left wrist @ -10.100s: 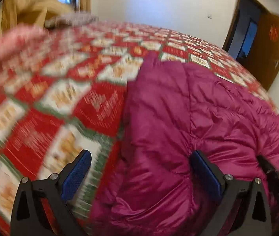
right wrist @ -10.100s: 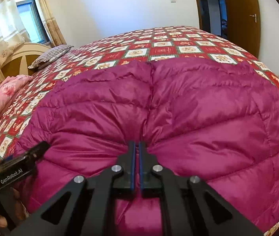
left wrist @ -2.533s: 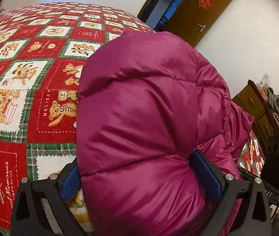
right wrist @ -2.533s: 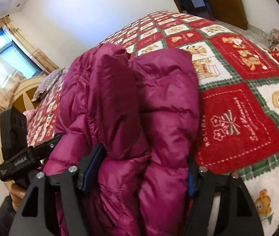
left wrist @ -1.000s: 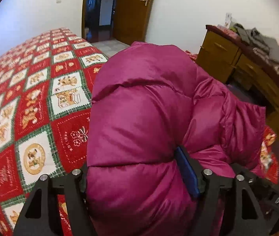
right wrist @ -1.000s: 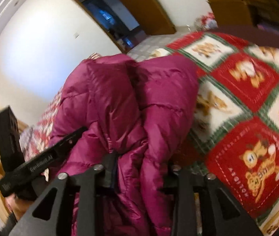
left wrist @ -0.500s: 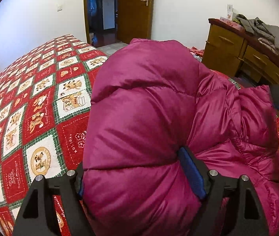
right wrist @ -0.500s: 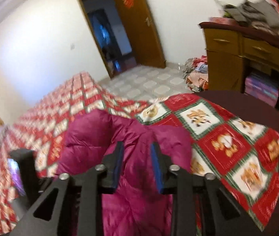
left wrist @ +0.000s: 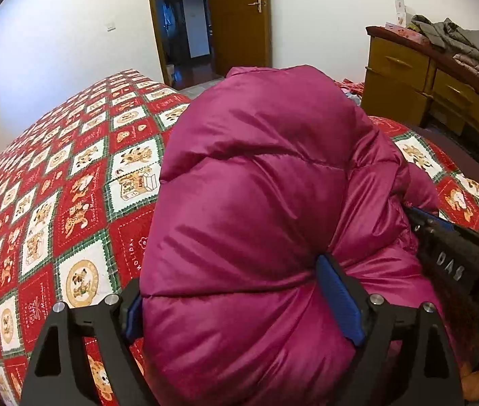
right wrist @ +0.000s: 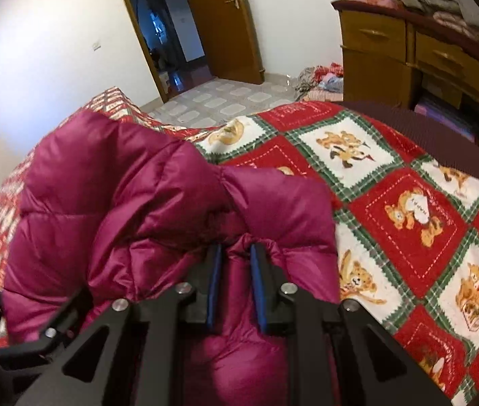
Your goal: Fold large clothes
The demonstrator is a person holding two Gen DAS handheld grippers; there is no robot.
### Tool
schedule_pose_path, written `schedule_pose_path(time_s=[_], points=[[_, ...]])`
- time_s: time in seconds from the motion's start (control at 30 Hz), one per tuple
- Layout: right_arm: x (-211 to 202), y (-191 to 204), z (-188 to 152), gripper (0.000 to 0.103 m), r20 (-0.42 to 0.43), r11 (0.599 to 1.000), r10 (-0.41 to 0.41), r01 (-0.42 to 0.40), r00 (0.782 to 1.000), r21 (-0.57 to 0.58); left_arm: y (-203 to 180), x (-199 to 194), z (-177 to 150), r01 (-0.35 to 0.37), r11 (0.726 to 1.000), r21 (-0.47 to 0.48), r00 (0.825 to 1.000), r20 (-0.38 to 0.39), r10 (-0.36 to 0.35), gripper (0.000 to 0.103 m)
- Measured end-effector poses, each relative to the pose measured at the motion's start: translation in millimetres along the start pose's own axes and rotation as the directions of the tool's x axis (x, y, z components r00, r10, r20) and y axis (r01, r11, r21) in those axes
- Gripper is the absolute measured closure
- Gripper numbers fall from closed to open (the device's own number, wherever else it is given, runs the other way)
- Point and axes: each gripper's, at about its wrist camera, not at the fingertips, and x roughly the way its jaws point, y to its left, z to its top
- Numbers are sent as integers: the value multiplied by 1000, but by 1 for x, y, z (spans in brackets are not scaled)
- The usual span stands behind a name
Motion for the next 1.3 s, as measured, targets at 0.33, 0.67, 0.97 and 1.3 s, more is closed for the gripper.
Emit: schedule_pose_path(time_s=[0.33,0.67,0.97,1.3], points=[[2,2,-4,82,-1,999,-14,14,1000,-29,20,-27,18,30,1000,-4,996,80,-29,13],[3,-2,-5,82,-1,1000,22,-22,1000,7,18,43,70,-26,1000,-7,1000,-8,26,13],[4,-6,-3,82,-2,999,36,-36,999,32,16,69,63,-18,1000,-15,999,-49,17,11],[0,3,-5,83,2,1000,-23,23,1000,-3,37,27,49,78,992,-101,995,-52,-83,11]])
